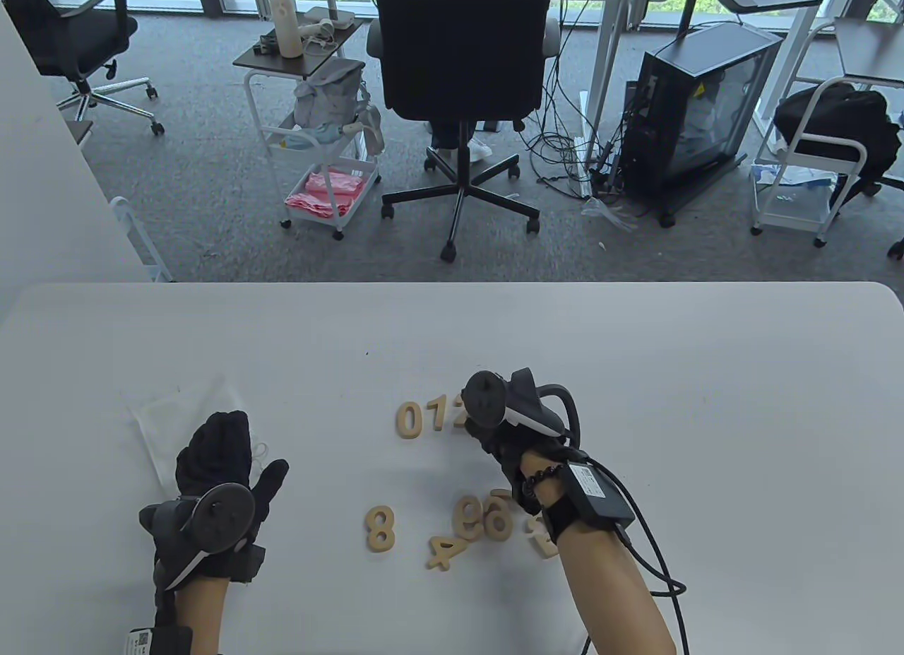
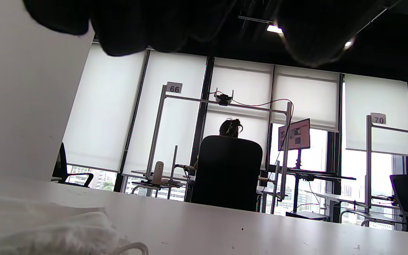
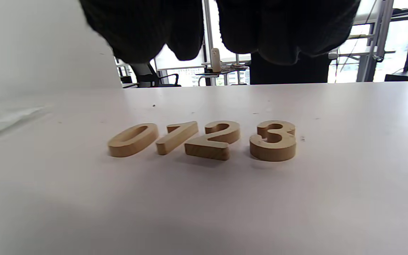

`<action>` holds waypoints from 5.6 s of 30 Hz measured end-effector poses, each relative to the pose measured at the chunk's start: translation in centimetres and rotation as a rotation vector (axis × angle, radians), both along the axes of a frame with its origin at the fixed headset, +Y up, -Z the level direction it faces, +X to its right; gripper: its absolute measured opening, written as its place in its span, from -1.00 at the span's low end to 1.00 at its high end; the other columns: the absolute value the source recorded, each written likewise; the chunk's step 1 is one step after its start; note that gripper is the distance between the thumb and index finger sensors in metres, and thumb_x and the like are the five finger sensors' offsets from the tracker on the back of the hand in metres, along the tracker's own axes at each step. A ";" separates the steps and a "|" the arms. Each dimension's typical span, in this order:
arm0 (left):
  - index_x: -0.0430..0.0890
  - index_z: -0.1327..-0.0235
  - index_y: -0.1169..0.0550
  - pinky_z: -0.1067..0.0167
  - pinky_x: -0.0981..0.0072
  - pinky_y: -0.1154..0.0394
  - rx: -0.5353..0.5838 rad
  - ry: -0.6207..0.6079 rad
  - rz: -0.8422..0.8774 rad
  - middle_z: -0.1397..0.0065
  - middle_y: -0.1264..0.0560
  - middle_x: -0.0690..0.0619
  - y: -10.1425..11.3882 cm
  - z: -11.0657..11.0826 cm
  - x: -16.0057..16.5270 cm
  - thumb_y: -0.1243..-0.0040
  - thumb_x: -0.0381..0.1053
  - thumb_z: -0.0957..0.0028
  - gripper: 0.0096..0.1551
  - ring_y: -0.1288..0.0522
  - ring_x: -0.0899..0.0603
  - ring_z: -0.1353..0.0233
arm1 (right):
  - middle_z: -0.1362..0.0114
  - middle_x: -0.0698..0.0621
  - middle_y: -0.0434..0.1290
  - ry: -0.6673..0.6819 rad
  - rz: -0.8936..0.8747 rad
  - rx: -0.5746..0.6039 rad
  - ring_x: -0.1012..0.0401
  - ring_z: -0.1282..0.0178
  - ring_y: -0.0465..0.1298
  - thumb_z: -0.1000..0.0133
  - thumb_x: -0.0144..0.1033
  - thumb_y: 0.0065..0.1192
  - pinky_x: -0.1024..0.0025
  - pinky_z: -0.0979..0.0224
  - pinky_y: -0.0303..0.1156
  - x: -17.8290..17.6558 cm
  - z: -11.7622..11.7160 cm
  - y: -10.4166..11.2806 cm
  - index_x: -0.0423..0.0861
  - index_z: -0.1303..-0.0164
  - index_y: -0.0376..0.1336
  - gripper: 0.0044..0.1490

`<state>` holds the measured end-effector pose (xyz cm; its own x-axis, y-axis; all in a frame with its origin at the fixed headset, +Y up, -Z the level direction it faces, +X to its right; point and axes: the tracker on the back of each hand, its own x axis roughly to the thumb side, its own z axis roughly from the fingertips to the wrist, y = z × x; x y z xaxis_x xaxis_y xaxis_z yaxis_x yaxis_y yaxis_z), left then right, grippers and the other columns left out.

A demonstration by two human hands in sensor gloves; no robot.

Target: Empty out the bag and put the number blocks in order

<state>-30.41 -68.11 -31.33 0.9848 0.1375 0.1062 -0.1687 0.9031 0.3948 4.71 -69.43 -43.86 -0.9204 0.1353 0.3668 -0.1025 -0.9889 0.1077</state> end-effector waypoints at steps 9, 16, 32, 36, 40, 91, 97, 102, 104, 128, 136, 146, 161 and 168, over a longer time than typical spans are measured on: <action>-0.32 -0.61 -0.24 -0.37 -0.53 -0.28 0.002 -0.016 -0.007 -0.61 -0.21 -0.43 0.0 0.0 0.3 -0.19 0.27 -0.04 0.03 -0.36 -0.58 -0.53 | -0.64 -0.29 0.27 0.253 0.047 0.032 -0.36 -0.57 0.30 -0.09 -0.04 0.32 -0.33 -0.56 0.29 -2.6 10.6 0.5 -0.09 -0.59 0.18 -0.15; -0.33 -0.61 -0.24 -0.37 -0.53 -0.28 -0.006 -0.026 -0.002 -0.60 -0.21 -0.43 -0.2 0.1 0.6 -0.19 0.27 -0.04 0.03 -0.36 -0.59 -0.53 | -0.67 -0.28 0.23 0.367 0.299 0.058 -0.38 -0.62 0.21 -0.05 -0.07 0.37 -0.36 -0.59 0.18 -6.3 14.1 -4.2 -0.04 -0.58 0.18 -0.13; -0.32 -0.61 -0.24 -0.37 -0.53 -0.28 -0.014 -0.022 -0.011 -0.61 -0.21 -0.43 -0.3 0.0 0.7 -0.19 0.27 -0.04 0.03 -0.35 -0.59 -0.53 | -0.57 -0.25 0.37 0.401 0.413 0.082 -0.31 -0.61 0.26 -0.09 -0.13 0.33 -0.31 -0.60 0.18 -8.0 14.1 -7.3 -0.07 -0.52 0.24 -0.24; -0.33 -0.61 -0.24 -0.37 -0.53 -0.28 -0.015 -0.020 -0.010 -0.61 -0.21 -0.43 -0.2 0.0 0.7 -0.19 0.27 -0.04 0.03 -0.36 -0.59 -0.53 | -0.54 -0.23 0.41 0.424 0.431 0.112 -0.27 -0.60 0.29 -0.08 -0.17 0.36 -0.29 -0.59 0.20 -8.1 14.3 -7.3 -0.07 -0.50 0.26 -0.25; -0.33 -0.60 -0.24 -0.37 -0.53 -0.28 -0.017 -0.023 -0.009 -0.60 -0.22 -0.43 -0.2 0.0 0.8 -0.19 0.27 -0.04 0.03 -0.36 -0.58 -0.53 | -0.51 -0.22 0.44 0.440 0.437 0.141 -0.25 -0.58 0.34 -0.06 -0.20 0.38 -0.28 -0.58 0.23 -8.3 14.6 -7.4 -0.09 -0.47 0.28 -0.27; -0.33 -0.60 -0.25 -0.36 -0.54 -0.28 -0.013 0.005 0.014 -0.60 -0.22 -0.43 0.0 0.1 0.1 -0.19 0.27 -0.05 0.03 -0.36 -0.59 -0.53 | -0.32 -0.13 0.37 -0.284 -1.104 -0.131 0.11 -0.13 0.72 -0.17 -0.25 0.24 0.15 -0.22 0.78 12.0 6.8 -3.5 -0.06 -0.62 0.03 -0.19; -0.33 -0.60 -0.25 -0.37 -0.53 -0.28 -0.002 0.007 0.018 -0.60 -0.22 -0.43 0.1 0.2 0.0 -0.19 0.27 -0.05 0.02 -0.36 -0.59 -0.53 | -0.34 -0.20 0.34 -0.339 -1.117 -0.128 -0.01 -0.18 0.71 -0.18 -0.34 0.29 0.03 -0.24 0.75 13.2 6.6 -3.4 -0.07 -0.45 0.25 -0.41; -0.33 -0.60 -0.24 -0.37 -0.53 -0.28 0.005 0.010 0.022 -0.60 -0.22 -0.43 0.1 0.3 -0.1 -0.19 0.27 -0.05 0.02 -0.36 -0.59 -0.53 | -0.35 -0.24 0.33 -0.421 -1.140 -0.133 -0.04 -0.19 0.69 -0.19 -0.38 0.24 -0.01 -0.25 0.73 14.1 6.6 -4.1 -0.11 -0.51 0.19 -0.36; -0.33 -0.60 -0.24 -0.36 -0.53 -0.28 0.005 0.011 0.022 -0.60 -0.22 -0.43 0.1 0.3 -0.1 -0.18 0.27 -0.05 0.02 -0.36 -0.58 -0.53 | -0.34 -0.26 0.29 -0.422 -1.136 -0.164 -0.01 -0.20 0.67 -0.21 -0.37 0.18 -0.01 -0.26 0.72 14.2 6.4 -4.2 -0.11 -0.60 0.10 -0.30; -0.33 -0.60 -0.24 -0.37 -0.53 -0.28 0.030 0.018 0.023 -0.60 -0.21 -0.44 0.3 0.4 -0.4 -0.18 0.27 -0.05 0.02 -0.36 -0.58 -0.53 | -0.19 -0.17 0.61 -0.648 -0.819 -0.114 0.04 0.10 0.73 -0.08 -0.31 0.45 0.25 0.07 0.76 13.4 1.1 -4.2 -0.22 -0.27 0.42 -0.44; -0.33 -0.60 -0.25 -0.36 -0.53 -0.28 0.028 0.020 0.015 -0.60 -0.21 -0.43 0.3 0.4 -0.3 -0.19 0.27 -0.05 0.02 -0.36 -0.59 -0.53 | -0.18 -0.20 0.59 -0.758 -0.664 -0.088 0.05 0.12 0.79 -0.06 -0.31 0.48 0.27 0.10 0.83 12.6 -2.8 -3.4 -0.22 -0.21 0.44 -0.46; -0.33 -0.60 -0.25 -0.36 -0.53 -0.28 0.024 0.018 0.014 -0.60 -0.21 -0.43 0.3 0.3 -0.2 -0.19 0.27 -0.05 0.02 -0.36 -0.59 -0.53 | -0.12 -0.21 0.61 -0.827 -0.451 -0.052 0.08 0.18 0.79 -0.05 -0.30 0.49 0.31 0.15 0.83 11.1 -5.5 -4.3 -0.24 -0.19 0.46 -0.46; -0.33 -0.60 -0.25 -0.36 -0.53 -0.28 0.019 0.018 0.013 -0.60 -0.22 -0.44 0.3 0.2 -0.1 -0.19 0.27 -0.05 0.02 -0.36 -0.59 -0.53 | -0.04 -0.25 0.66 -0.857 -0.334 -0.064 0.08 0.26 0.81 -0.05 -0.31 0.47 0.34 0.22 0.84 9.0 -7.2 -6.3 -0.30 -0.17 0.48 -0.46; -0.33 -0.60 -0.25 -0.37 -0.53 -0.28 0.016 0.015 0.008 -0.60 -0.22 -0.44 0.3 0.1 0.0 -0.19 0.27 -0.05 0.02 -0.35 -0.59 -0.53 | 0.03 -0.27 0.69 -0.882 -0.285 -0.088 0.12 0.33 0.81 -0.05 -0.27 0.47 0.37 0.29 0.83 8.9 -7.5 -6.7 -0.33 -0.12 0.50 -0.45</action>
<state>-30.43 -67.77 -31.18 0.9852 0.1438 0.0936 -0.1698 0.8953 0.4118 13.59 -76.17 -51.39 -0.7894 0.3931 -0.4716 -0.4203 -0.9059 -0.0515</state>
